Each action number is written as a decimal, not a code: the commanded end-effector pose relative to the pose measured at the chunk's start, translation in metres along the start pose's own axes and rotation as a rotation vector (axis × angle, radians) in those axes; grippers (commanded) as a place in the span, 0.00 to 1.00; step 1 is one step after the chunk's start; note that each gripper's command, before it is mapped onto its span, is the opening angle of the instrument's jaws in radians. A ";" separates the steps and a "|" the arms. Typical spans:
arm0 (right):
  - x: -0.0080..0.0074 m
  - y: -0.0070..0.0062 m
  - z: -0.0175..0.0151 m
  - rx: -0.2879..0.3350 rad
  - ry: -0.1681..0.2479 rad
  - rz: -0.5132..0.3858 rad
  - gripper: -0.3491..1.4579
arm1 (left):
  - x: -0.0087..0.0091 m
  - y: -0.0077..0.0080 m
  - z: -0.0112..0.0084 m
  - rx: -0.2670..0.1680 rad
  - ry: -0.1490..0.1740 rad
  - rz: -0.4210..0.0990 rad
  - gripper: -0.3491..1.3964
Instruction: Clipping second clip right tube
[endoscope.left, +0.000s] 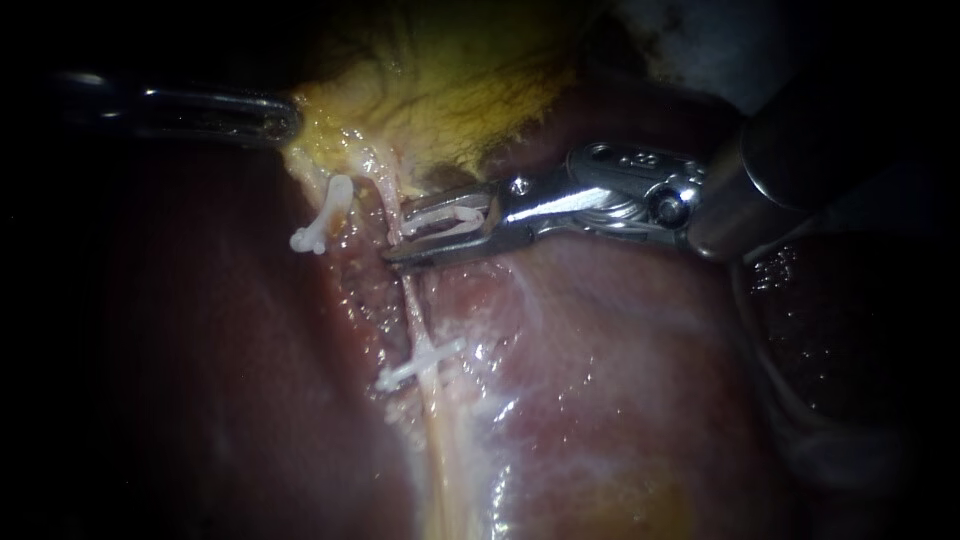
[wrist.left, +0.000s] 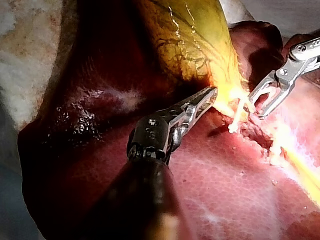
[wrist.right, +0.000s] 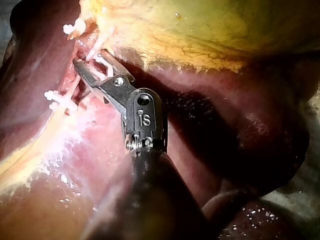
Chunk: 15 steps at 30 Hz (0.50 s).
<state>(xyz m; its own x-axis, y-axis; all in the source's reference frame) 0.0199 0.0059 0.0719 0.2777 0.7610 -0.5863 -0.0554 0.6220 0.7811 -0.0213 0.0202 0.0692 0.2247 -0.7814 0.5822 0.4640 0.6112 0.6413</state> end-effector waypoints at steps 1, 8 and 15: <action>0.0000 0.0000 0.0000 0.000 0.000 0.000 0.26 | 0.0000 0.0000 0.0000 0.000 0.000 0.000 0.00; -0.0002 -0.0003 0.0004 0.018 -0.005 -0.002 0.45 | 0.0000 0.0000 0.0000 0.000 0.000 0.000 0.00; -0.0010 -0.0003 0.0012 0.071 0.036 0.066 0.51 | 0.0000 0.0000 -0.0001 0.000 0.000 0.000 0.00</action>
<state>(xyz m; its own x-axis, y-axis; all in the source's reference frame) 0.0209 0.0046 0.0726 0.2354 0.8175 -0.5255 0.0013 0.5405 0.8414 -0.0212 0.0202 0.0692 0.2246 -0.7814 0.5822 0.4642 0.6111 0.6411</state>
